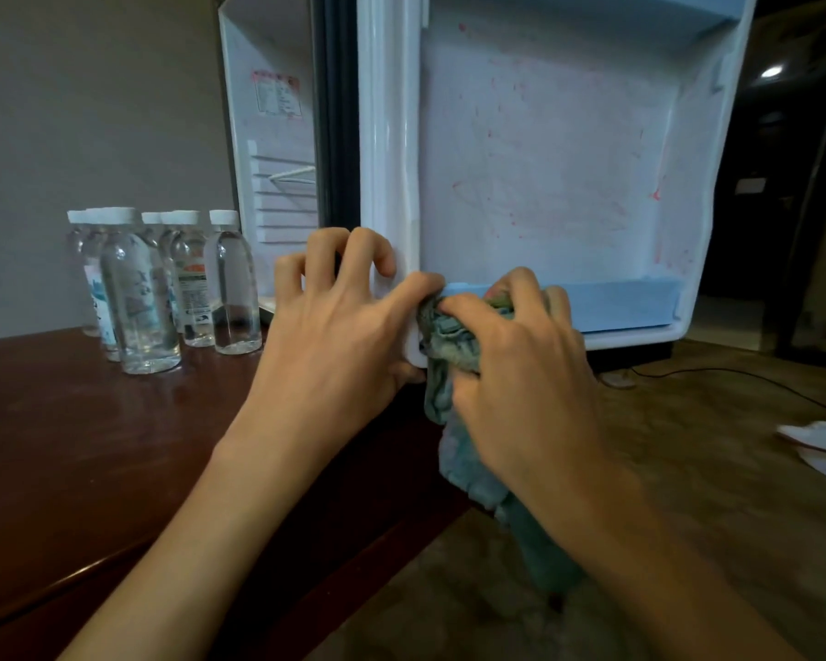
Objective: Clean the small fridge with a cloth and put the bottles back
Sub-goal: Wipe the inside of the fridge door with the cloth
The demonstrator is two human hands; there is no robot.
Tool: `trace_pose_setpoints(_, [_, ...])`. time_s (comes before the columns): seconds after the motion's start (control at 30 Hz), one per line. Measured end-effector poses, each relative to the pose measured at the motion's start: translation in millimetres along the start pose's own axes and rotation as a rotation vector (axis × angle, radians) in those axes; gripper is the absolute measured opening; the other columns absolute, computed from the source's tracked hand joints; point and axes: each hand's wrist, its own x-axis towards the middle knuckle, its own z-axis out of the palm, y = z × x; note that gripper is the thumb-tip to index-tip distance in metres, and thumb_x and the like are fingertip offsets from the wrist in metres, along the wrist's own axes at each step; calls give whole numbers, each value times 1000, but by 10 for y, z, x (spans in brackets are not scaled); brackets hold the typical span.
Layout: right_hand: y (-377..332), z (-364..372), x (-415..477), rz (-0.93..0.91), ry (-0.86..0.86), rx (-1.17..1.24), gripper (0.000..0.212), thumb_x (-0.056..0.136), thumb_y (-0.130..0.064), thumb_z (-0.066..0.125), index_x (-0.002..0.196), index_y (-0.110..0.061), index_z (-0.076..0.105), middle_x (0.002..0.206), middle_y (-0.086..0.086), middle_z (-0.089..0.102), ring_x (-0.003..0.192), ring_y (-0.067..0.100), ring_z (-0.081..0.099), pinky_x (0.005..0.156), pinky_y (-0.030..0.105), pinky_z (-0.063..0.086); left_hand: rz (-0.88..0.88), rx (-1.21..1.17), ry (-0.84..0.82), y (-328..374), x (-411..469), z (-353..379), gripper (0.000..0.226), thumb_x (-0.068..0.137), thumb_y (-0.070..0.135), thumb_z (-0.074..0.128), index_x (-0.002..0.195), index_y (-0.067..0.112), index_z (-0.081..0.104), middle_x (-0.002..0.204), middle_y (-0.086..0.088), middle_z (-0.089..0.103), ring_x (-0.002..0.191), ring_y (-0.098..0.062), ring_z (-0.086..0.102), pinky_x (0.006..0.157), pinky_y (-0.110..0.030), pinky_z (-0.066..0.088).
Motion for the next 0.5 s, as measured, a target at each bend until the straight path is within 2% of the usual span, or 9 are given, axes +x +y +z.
trace_pose_setpoints(0.13, [368,43,41,10,110,19,49,77,-10,69,124,-24,62,115,8,48,107,30,46,87,52,49,11,-18,18,1,-16,0,60,67,48,78,122,31,60,115,-9,49,111,-33,36,79,-44,26])
trace_pose_setpoints(0.23, [1011,26,107,186,263,27,52,78,-1,66,127,-18,60,120,13,46,111,33,44,95,51,46,5,-20,2,28,-15,0,66,64,43,82,124,29,60,117,-10,48,111,-35,36,79,-45,27])
trace_pose_setpoints(0.33, [1475,1,186,379,394,68,44,86,-6,62,128,-19,58,122,14,44,114,34,43,98,51,44,-1,-18,-6,59,-21,17,72,59,37,87,125,25,61,117,-12,47,110,-37,36,78,-47,28])
trace_pose_setpoints(0.5, [1245,111,231,425,495,150,40,85,-10,65,124,-18,61,122,12,45,113,29,44,97,48,46,-83,-46,-4,194,-51,60,79,56,38,91,125,16,59,118,-21,44,110,-40,35,77,-52,32])
